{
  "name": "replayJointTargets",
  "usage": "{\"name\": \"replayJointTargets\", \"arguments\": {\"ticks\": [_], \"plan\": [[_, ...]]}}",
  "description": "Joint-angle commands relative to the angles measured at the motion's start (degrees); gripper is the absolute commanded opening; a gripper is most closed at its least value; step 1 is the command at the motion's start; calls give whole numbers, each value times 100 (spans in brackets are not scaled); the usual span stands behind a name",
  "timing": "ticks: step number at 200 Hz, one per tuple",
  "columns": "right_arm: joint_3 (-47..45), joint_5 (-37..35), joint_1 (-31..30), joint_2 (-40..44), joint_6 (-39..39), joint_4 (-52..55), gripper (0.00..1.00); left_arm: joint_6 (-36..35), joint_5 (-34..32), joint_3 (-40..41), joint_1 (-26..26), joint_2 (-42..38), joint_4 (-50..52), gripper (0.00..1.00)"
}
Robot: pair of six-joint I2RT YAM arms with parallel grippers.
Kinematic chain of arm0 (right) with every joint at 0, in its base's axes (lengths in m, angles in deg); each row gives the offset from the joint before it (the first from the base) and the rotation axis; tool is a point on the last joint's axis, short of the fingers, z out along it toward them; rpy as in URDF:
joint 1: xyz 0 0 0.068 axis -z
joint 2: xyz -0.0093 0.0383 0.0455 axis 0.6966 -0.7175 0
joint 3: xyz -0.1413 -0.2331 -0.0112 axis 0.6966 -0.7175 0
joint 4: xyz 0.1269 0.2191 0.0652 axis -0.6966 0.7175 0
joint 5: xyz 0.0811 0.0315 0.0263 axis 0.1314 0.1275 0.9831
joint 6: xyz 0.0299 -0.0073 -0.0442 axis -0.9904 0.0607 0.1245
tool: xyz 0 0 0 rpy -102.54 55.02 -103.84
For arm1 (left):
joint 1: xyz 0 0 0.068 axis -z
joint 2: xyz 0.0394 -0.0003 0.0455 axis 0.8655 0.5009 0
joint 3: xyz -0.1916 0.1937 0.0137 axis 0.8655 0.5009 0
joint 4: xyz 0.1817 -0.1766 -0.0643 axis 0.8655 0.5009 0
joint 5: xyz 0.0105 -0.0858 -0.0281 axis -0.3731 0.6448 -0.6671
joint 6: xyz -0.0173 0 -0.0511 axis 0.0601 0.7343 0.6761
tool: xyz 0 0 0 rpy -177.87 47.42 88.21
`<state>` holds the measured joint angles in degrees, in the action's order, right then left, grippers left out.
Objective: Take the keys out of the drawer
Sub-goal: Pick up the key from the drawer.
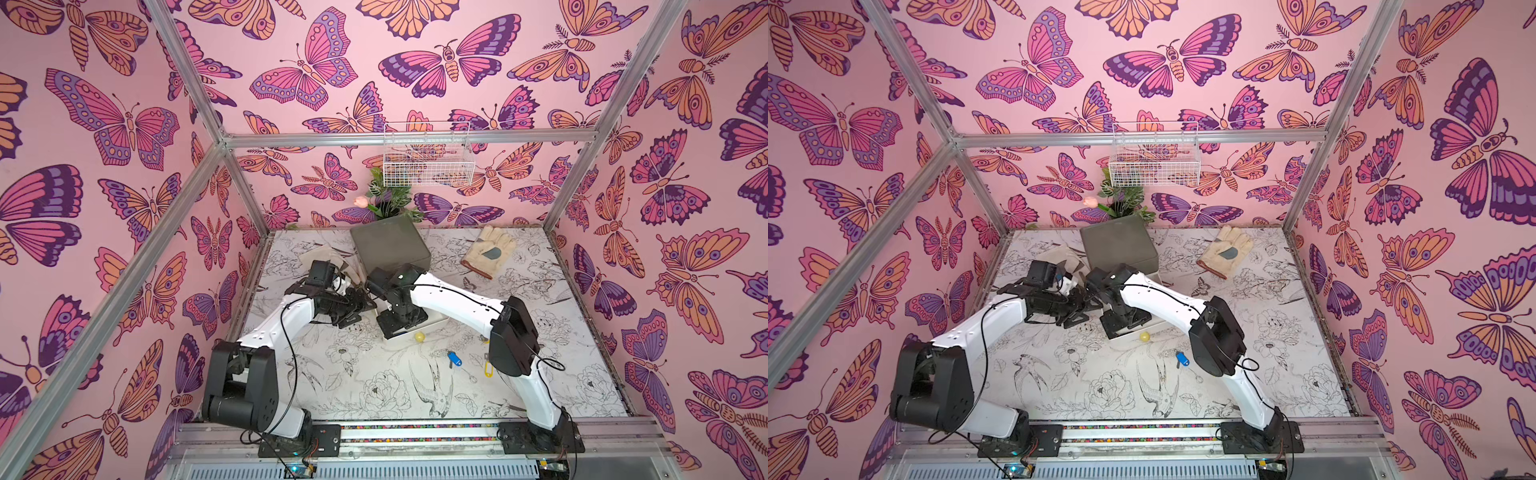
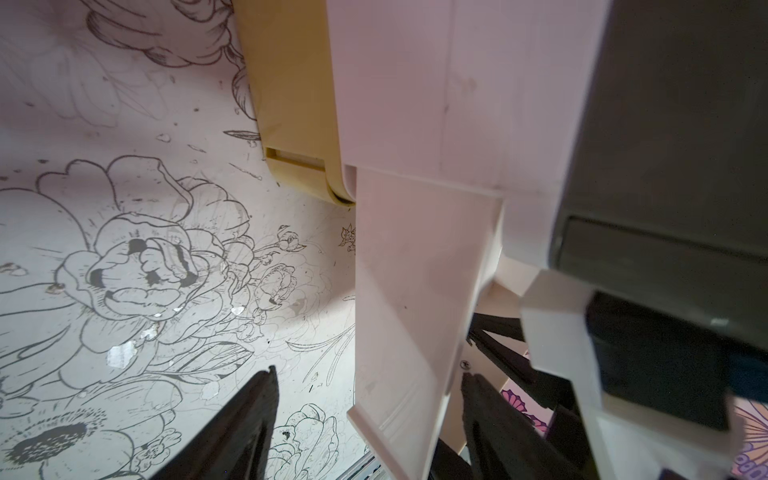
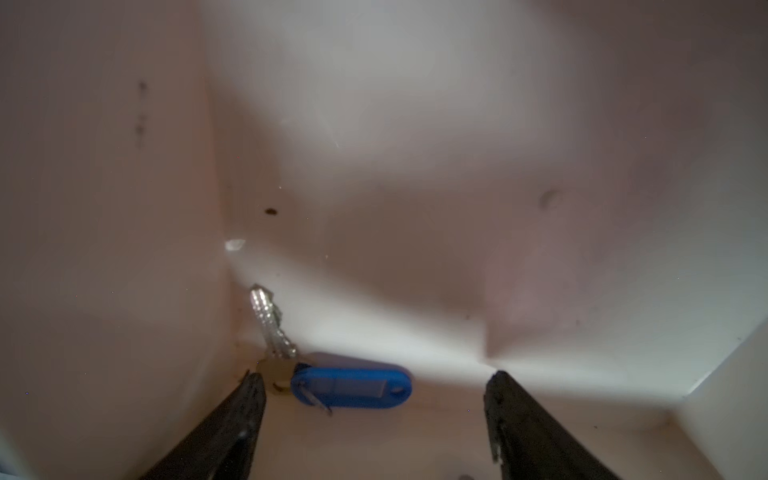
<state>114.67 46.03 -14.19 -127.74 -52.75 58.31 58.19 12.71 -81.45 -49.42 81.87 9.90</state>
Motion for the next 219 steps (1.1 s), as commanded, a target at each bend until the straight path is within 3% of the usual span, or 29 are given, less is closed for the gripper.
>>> {"name": "replayJointTargets", "arguments": {"ticks": [1, 35, 54, 84, 106, 154, 219], "plan": [[-148, 483, -107, -247, 94, 113, 87, 14, 52, 101, -2, 6, -96, 76], [-351, 640, -142, -427, 47, 111, 84, 14, 54, 181, 0, -17, -130, 76], [-422, 500, -142, -454, 16, 76, 74, 21, 43, 200, 1, -35, -135, 76], [-335, 250, -126, -509, -6, -16, 42, 26, 55, 213, 14, 4, -148, 76], [-482, 127, -115, -508, -85, -94, 0, 17, 44, 244, 10, -15, -151, 76], [-1162, -618, -115, 166, -259, -456, 0, 1, 38, 306, 14, -23, -146, 76], [-1239, -1609, -107, 832, -281, -684, 0, -16, 37, 270, 6, 42, -151, 76]]}}
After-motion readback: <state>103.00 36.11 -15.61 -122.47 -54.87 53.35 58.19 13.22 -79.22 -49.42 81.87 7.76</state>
